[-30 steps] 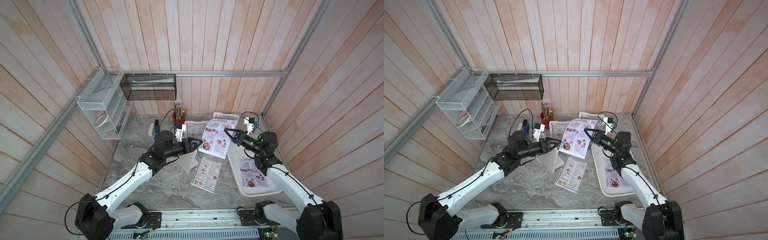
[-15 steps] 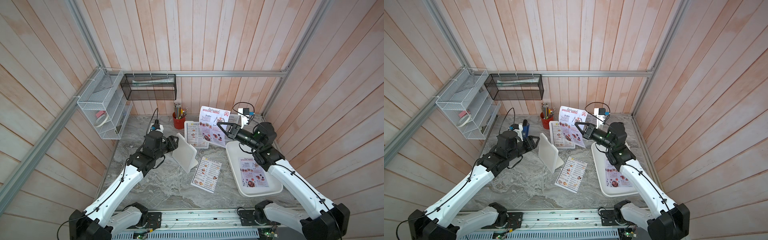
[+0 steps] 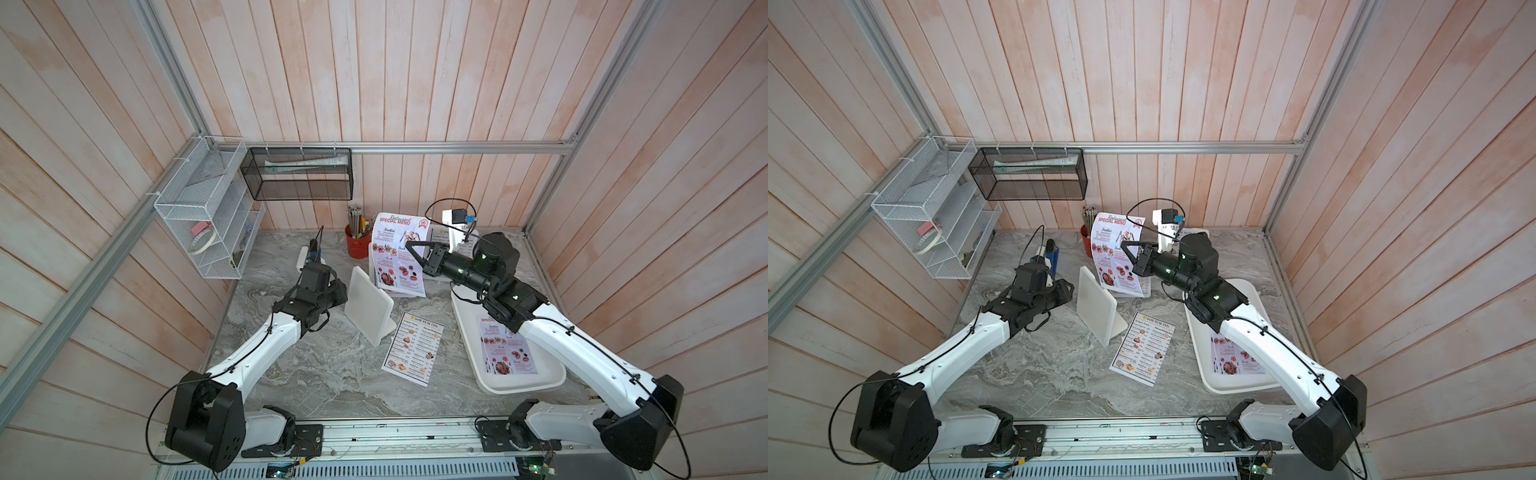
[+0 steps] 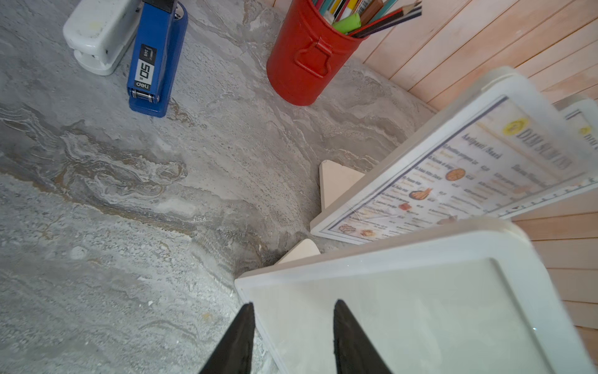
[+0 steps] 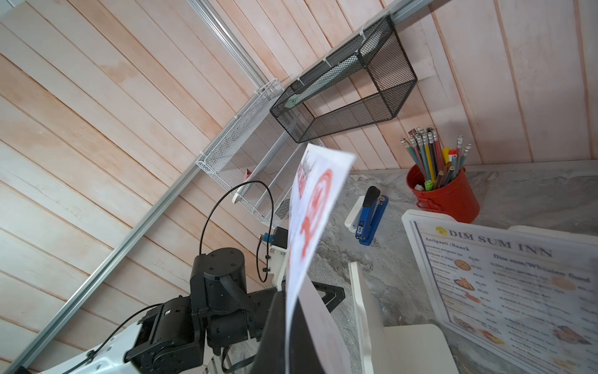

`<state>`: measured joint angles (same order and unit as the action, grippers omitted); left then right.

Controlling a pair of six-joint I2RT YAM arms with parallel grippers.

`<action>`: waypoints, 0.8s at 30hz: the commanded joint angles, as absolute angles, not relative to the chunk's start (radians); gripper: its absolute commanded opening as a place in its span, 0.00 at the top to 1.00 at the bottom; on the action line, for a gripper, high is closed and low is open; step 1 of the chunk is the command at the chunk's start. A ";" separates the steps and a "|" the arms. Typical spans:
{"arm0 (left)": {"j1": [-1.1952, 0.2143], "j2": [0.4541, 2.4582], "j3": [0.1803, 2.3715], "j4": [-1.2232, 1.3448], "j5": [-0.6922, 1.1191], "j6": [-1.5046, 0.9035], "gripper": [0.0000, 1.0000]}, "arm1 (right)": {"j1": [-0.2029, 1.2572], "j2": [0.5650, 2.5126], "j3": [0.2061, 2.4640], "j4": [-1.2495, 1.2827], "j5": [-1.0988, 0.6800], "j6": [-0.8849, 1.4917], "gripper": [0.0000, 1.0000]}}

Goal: Replace the menus in the menu holders
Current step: Pick up the menu from the storage box, then insert the menu into the menu holder.

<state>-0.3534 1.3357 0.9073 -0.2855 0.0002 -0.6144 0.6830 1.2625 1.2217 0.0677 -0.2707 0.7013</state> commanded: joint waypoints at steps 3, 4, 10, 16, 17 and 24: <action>-0.351 1.406 0.970 -0.202 0.011 -0.563 0.58 | 0.707 1.267 1.284 0.014 -0.166 0.658 0.98; -0.352 1.418 0.978 -0.200 0.012 -0.559 0.58 | 0.707 1.268 1.286 0.012 -0.164 0.659 0.98; -0.351 1.473 1.005 -0.171 0.028 -0.545 0.58 | 0.713 1.288 1.301 0.000 -0.157 0.669 0.98; -0.350 1.455 1.002 -0.212 -0.009 -0.551 0.57 | 0.713 1.292 1.299 0.001 -0.168 0.685 0.98; -0.351 1.444 0.998 -0.224 -0.021 -0.551 0.57 | 0.713 1.292 1.297 0.002 -0.174 0.690 0.98; -0.351 1.367 0.963 -0.275 -0.066 -0.560 0.56 | 0.715 1.285 1.283 0.002 -0.189 0.707 0.98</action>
<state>-0.3534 1.4052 0.9813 -0.2478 -0.0330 -0.5678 0.7067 1.2903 1.2755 0.0017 -0.1776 0.6914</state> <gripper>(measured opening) 0.441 0.043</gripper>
